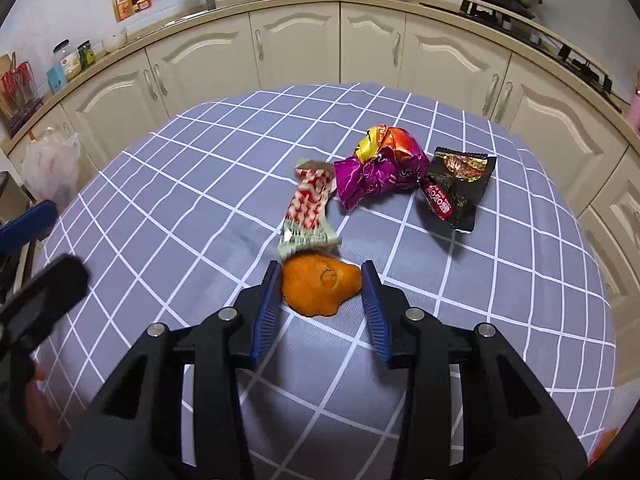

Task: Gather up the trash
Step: 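Return both tools to the table above the remaining trash, then grasp red-white candy wrapper with left tool while right tool grasps orange peel, then carry wrapper and peel to the blue bin and open both tools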

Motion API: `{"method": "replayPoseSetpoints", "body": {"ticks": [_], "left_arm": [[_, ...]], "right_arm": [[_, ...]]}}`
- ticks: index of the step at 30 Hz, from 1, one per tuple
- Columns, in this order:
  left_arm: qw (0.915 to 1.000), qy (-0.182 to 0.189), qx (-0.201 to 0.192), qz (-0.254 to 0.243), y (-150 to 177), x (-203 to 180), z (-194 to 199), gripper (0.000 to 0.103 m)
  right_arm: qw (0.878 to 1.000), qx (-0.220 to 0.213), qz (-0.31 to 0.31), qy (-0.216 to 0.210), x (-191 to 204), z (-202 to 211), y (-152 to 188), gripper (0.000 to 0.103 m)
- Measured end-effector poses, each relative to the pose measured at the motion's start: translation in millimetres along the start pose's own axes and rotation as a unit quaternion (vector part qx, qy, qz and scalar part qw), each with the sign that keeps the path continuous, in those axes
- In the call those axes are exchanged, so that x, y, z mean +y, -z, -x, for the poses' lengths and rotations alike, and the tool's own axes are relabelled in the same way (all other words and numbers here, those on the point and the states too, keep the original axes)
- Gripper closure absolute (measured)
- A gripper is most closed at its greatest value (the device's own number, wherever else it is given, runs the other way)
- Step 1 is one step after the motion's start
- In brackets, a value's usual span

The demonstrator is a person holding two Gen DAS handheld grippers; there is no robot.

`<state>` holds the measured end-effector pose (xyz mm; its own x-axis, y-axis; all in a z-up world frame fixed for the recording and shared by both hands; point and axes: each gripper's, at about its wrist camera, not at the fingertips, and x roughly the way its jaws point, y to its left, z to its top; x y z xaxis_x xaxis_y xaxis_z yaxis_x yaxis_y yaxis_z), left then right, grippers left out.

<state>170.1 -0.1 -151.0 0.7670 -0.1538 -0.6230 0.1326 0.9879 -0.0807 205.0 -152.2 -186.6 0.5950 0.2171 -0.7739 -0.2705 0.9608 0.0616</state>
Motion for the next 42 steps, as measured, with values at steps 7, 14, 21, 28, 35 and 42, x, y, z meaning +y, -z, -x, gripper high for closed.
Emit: {"method": "replayPoseSetpoints", "body": {"ticks": [7,14,21,28,35,42], "left_arm": [[0.9992,0.011,0.024,-0.03,-11,-34,-27,0.007],[0.9955,0.002,0.06,-0.073,-25,-74,-71,0.007],[0.9917,0.005,0.106,-0.073,-37,-82,-115,0.027],[0.9906,0.045,0.112,-0.064,-29,-78,-109,0.075],[0.9929,0.065,0.09,-0.041,-5,-69,-65,0.076],[0.9949,0.088,0.041,-0.027,11,-70,-7,0.076]], "right_arm": [[0.999,-0.022,-0.047,0.01,-40,22,14,0.064],[0.99,-0.054,-0.133,0.0,-90,38,21,0.064],[0.985,-0.067,-0.159,-0.015,-112,45,22,0.064],[0.983,-0.077,-0.164,-0.016,-115,66,34,0.064],[0.983,-0.089,-0.161,-0.012,-109,97,52,0.064],[0.981,-0.107,-0.162,0.003,-106,132,76,0.064]]}}
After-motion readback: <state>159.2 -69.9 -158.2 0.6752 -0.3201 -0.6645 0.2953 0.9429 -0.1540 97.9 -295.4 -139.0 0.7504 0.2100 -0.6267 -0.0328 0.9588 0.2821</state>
